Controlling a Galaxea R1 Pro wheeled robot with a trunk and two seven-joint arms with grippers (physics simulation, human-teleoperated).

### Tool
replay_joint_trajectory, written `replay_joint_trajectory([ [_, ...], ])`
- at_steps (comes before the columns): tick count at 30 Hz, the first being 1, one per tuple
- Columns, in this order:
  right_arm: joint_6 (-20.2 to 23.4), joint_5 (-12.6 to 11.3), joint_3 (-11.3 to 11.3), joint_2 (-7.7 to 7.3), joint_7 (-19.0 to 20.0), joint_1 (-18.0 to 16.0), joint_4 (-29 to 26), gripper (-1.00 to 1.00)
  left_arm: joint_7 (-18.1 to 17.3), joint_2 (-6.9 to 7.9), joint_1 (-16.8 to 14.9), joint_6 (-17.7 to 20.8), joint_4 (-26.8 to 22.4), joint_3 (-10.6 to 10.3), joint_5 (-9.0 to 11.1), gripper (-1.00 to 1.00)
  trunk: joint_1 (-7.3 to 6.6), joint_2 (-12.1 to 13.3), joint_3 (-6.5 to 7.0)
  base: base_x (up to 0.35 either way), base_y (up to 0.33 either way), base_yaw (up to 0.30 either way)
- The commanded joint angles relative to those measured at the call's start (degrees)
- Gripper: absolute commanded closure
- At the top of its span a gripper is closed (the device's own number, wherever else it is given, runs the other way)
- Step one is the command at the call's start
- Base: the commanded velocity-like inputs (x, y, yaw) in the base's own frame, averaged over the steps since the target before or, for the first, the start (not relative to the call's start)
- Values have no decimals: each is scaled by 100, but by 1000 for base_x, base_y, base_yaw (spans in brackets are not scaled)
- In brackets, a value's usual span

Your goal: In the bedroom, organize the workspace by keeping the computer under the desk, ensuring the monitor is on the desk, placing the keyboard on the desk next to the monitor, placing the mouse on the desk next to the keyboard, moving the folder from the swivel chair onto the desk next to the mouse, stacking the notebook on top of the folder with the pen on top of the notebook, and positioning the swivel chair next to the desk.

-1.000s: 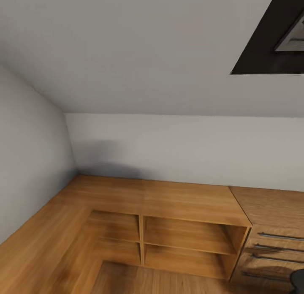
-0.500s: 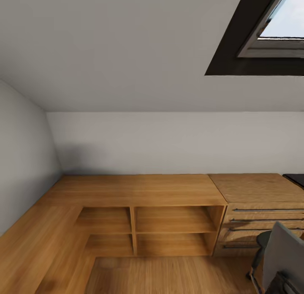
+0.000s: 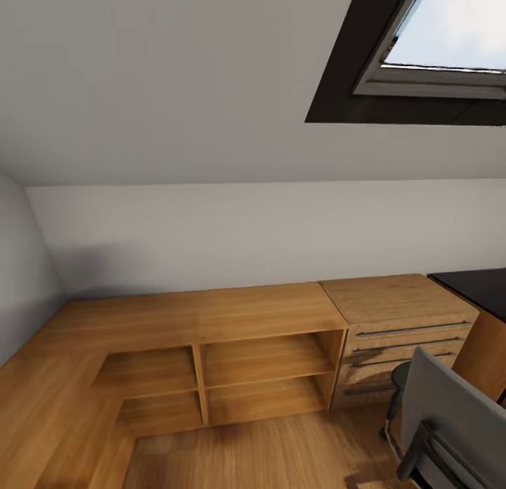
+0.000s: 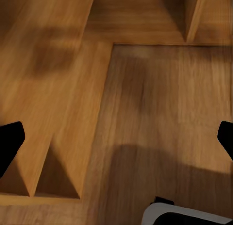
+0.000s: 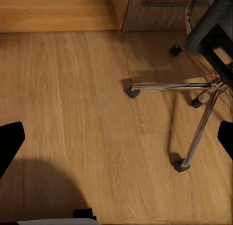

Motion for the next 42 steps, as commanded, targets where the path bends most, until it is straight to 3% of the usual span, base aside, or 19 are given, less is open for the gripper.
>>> replay_joint_trajectory([
  [1, -13, -4, 49, 3, -36, -7, 13, -100, 46, 3, 2, -9, -13, -49, 10, -100, 2, -9, -13, 0, 0, -258],
  [10, -13, -5, 49, 3, -36, -7, 13, -100, 37, -150, 2, 8, -13, -40, 15, -100, 2, -9, -42, 0, 0, -257],
  [35, -13, -9, 49, 3, -36, -7, 13, -100, 28, -155, 2, 16, -13, -40, 10, -100, 2, -9, -118, 132, 3, -254],
  [42, -13, -11, 49, 3, -36, -7, 13, -100, 28, -155, 2, 15, -13, -38, 10, -100, 2, -9, -138, 7, 225, -254],
])
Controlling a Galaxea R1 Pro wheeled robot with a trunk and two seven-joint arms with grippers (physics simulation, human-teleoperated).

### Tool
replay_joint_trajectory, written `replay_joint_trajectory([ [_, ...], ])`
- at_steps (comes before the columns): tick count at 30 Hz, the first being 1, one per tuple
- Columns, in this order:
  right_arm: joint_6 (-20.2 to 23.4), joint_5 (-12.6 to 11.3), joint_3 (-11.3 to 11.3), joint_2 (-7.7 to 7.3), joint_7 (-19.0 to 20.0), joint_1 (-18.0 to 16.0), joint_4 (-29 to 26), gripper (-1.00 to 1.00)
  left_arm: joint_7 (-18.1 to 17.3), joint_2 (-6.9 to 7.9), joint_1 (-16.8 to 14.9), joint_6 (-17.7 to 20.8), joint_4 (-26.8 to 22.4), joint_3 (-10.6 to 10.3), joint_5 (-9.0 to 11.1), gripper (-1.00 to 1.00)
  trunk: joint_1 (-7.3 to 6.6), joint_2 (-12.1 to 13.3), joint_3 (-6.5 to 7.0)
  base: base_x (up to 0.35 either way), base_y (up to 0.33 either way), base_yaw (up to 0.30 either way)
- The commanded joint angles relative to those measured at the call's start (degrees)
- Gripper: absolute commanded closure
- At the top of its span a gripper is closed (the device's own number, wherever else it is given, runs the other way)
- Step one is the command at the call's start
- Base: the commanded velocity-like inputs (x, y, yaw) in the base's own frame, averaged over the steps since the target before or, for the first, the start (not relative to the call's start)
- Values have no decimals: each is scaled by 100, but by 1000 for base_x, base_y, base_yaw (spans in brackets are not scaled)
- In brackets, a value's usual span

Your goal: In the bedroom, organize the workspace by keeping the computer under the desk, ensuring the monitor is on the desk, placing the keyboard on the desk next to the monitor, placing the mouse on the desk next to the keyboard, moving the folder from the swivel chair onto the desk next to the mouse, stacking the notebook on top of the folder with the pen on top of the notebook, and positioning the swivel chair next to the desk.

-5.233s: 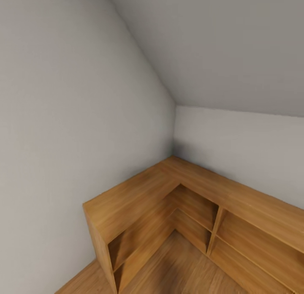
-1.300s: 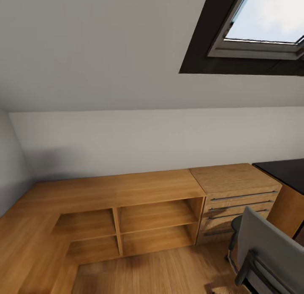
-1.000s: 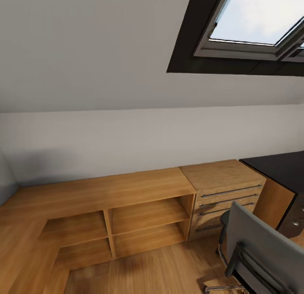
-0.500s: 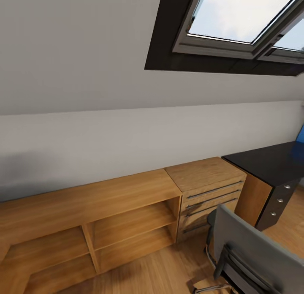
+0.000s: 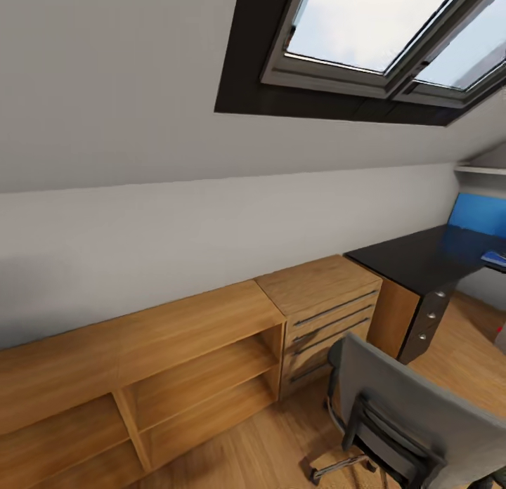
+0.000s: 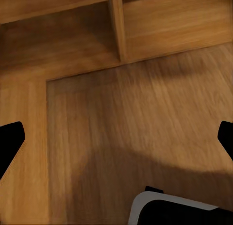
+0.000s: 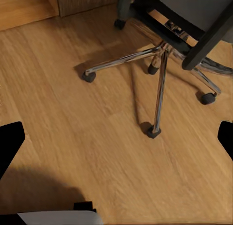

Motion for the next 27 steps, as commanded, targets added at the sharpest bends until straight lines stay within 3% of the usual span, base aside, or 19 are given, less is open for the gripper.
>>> replay_joint_trajectory([
  [1, -15, -4, 49, 3, -37, -7, 13, -100, 44, 3, 2, -8, -13, -47, 12, -100, 2, -8, -12, 63, 290, -254],
  [27, -15, -4, 49, 3, -37, -7, 13, -100, 62, 12, 2, 153, -13, -41, 12, -100, 2, -8, -77, 12, 25, -254],
])
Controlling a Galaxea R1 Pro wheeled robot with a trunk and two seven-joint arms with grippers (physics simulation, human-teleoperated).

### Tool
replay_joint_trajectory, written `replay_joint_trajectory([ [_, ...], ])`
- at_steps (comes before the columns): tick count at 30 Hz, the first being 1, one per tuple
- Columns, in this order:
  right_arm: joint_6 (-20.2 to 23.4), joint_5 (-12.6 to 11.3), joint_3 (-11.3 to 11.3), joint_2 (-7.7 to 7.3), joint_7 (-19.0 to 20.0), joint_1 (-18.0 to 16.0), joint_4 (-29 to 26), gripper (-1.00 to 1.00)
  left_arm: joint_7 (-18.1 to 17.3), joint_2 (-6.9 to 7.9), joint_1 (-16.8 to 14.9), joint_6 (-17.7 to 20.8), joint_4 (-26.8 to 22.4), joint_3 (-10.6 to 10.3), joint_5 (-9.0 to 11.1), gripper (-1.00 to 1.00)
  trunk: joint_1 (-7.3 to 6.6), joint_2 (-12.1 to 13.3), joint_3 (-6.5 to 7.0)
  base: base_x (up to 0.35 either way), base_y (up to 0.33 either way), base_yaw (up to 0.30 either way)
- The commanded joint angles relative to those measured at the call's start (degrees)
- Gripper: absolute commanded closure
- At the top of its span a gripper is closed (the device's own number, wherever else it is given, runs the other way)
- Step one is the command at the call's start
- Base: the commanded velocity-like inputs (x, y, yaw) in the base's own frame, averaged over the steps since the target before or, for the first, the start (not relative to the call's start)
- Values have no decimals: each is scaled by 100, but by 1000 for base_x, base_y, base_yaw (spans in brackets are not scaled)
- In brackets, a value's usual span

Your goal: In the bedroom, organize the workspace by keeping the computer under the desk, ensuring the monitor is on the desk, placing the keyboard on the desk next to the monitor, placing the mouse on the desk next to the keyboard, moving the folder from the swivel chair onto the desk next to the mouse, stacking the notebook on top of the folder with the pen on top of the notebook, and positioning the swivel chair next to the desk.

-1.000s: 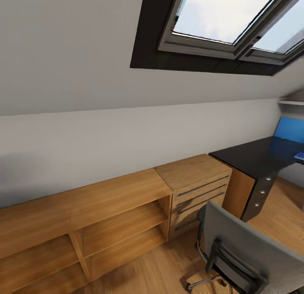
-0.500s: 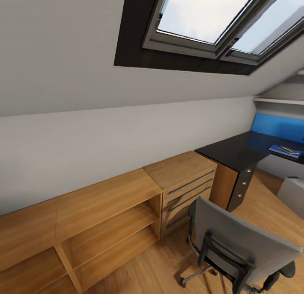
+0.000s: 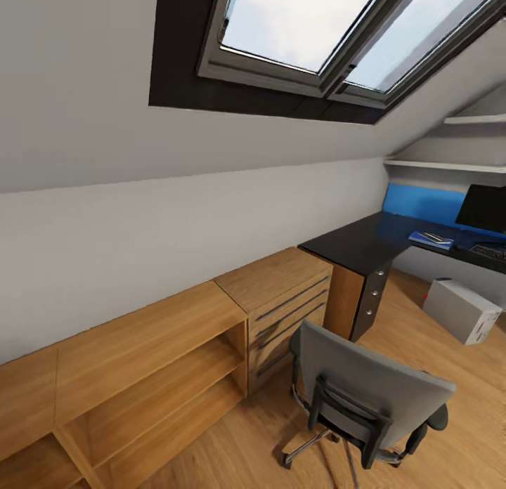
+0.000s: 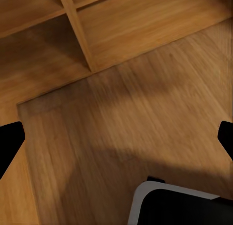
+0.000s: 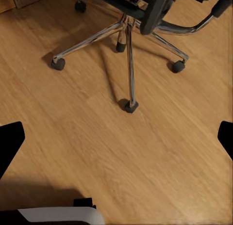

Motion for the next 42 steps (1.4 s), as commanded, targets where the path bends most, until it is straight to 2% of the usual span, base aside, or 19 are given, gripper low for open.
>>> replay_joint_trajectory([
  [1, -13, -5, 49, 3, -36, -7, 13, -100, 46, 3, 2, -9, -13, -49, 10, -100, 2, -8, -11, 0, 0, -254],
  [8, -13, -5, 52, 3, -36, -7, 13, -100, 48, -4, 2, -9, -13, -54, 9, -100, 2, -8, -27, 64, 63, -254],
  [22, -22, -7, 49, 3, -36, -7, 13, -100, 32, -6, 2, 0, -13, -57, 8, -100, 2, -8, -59, 210, 185, -254],
  [33, -22, -7, 49, 3, -36, -7, 13, -100, 27, -6, 2, -1, -13, -57, 8, -100, 2, -8, -83, 23, 36, -254],
  [42, -22, -39, 49, 3, -40, -7, 13, -100, 20, -6, 2, -1, -13, -64, 0, -100, 2, -8, -102, 0, 266, -254],
])
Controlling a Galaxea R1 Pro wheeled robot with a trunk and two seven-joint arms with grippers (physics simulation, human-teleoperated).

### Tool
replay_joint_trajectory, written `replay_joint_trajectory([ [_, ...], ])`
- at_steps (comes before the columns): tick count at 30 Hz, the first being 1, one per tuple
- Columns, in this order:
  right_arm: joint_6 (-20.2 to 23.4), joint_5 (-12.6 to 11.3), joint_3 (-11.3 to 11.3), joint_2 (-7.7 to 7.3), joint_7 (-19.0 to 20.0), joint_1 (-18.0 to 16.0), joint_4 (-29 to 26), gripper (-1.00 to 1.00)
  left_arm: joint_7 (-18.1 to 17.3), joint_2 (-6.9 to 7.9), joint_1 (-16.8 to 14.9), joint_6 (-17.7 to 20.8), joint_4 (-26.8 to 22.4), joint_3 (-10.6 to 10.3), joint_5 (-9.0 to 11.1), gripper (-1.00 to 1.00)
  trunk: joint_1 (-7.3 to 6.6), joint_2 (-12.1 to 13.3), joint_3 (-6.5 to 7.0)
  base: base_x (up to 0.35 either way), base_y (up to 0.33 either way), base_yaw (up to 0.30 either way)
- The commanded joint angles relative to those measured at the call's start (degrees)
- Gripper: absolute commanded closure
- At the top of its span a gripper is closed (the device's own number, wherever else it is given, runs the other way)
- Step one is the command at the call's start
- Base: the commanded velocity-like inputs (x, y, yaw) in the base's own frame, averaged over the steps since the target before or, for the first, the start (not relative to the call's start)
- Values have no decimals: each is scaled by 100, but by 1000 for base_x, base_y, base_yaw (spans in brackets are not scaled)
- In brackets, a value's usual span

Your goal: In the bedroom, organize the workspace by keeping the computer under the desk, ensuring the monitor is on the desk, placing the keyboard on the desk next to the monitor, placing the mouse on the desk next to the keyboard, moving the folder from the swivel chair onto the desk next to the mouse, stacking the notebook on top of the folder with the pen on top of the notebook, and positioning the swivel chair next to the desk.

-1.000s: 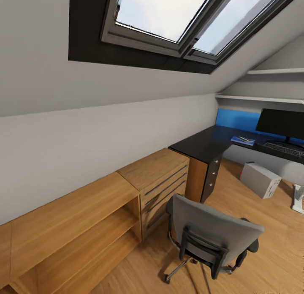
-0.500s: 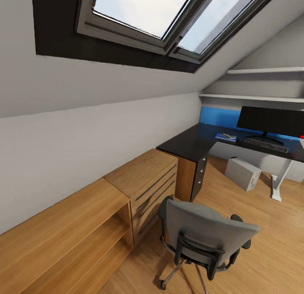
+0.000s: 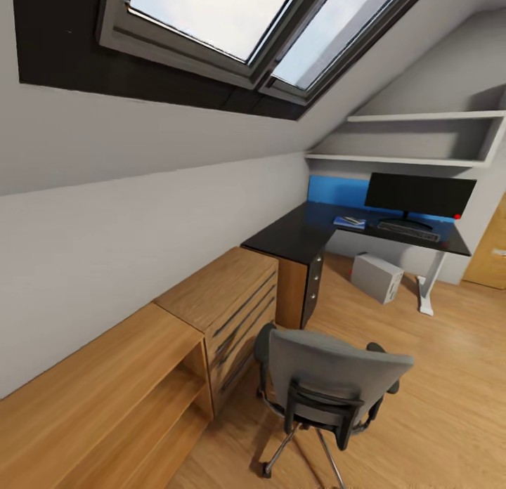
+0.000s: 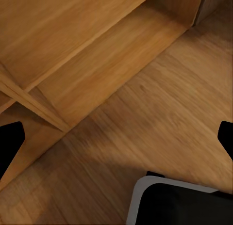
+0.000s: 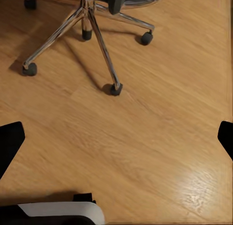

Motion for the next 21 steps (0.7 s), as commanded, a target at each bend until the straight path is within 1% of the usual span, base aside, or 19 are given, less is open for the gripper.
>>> replay_joint_trajectory([
  [1, -15, -7, 45, 3, -37, -7, 13, -100, 43, 0, 2, -7, -13, -56, 7, -100, 3, -6, -9, 0, 97, -254],
  [16, -41, -9, 45, 3, -36, -7, 13, -100, 58, 1, 2, -6, -13, -68, 5, -100, 3, -6, -14, 0, 25, -254],
  [18, -41, -9, 45, 3, -35, -7, 13, -100, 55, 2, 2, -6, -13, -67, 6, -100, 3, -6, -14, 0, 127, -254],
  [21, -41, -9, 45, 3, -35, -7, 13, -100, 56, 3, 2, -6, -13, -66, 6, -100, 3, -6, -14, 0, 254, -254],
])
